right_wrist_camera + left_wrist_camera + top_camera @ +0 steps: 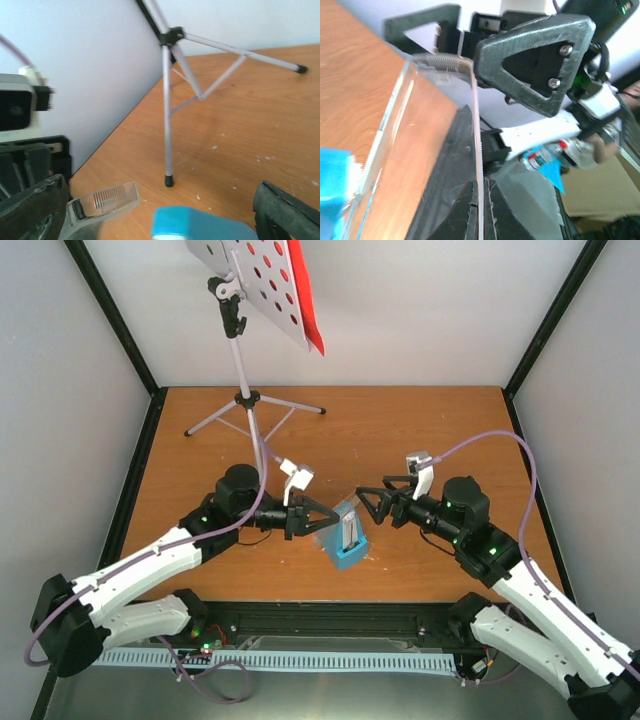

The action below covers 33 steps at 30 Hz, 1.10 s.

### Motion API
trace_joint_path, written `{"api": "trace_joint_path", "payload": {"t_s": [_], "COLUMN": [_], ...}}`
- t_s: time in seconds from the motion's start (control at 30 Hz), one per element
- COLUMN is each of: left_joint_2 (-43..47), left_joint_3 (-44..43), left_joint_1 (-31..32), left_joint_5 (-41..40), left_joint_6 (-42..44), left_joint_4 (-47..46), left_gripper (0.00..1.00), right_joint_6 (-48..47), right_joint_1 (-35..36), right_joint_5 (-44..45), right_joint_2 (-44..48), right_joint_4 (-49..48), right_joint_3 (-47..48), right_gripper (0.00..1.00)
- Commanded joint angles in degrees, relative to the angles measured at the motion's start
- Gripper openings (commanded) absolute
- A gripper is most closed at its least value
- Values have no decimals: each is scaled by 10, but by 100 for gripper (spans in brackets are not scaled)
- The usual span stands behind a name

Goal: Pack up the instrument practice props

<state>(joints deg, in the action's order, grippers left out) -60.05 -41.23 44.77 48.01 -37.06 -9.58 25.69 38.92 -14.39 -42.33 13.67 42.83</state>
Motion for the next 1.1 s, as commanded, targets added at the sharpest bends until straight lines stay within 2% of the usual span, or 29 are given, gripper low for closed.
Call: {"api": "trace_joint_path", "payload": {"t_s": [0.0, 0.13, 0.23, 0.33, 0.47, 0.63, 0.73, 0.93, 1.07], "left_joint_2": [68, 82, 70, 60, 49, 29, 26, 23, 19], "left_joint_3": [-88, -117, -124, -116, -101, -70, -43, -14, -16], "left_joint_1": [-25, -57, -60, -60, -61, -61, -61, -61, -61], "left_joint_5": [-96, -129, -113, -110, -186, -210, -222, -250, -271], "left_joint_6": [34, 35, 30, 26, 21, -6, -24, -32, -21], "left_joint_4": [40, 63, 63, 69, 103, 87, 68, 59, 78], "left_gripper": [0, 0, 0, 0, 0, 0, 0, 0, 0], "right_joint_6": [66, 102, 107, 87, 85, 86, 56, -1, -11], "right_joint_1": [-81, -84, -84, -84, -85, -85, -84, -72, -38], "right_joint_5": [42, 37, 12, 28, 84, 83, 70, -26, -41], "right_joint_2": [-12, -34, -15, 0, -15, -72, -108, -172, -193], "right_joint_4": [30, -14, -46, -18, 28, -43, -98, -183, -210], "right_joint_3": [-105, -182, -197, -173, -179, -223, -242, -256, -262], "right_gripper": [95, 87, 86, 91, 91, 80, 75, 71, 68]}}
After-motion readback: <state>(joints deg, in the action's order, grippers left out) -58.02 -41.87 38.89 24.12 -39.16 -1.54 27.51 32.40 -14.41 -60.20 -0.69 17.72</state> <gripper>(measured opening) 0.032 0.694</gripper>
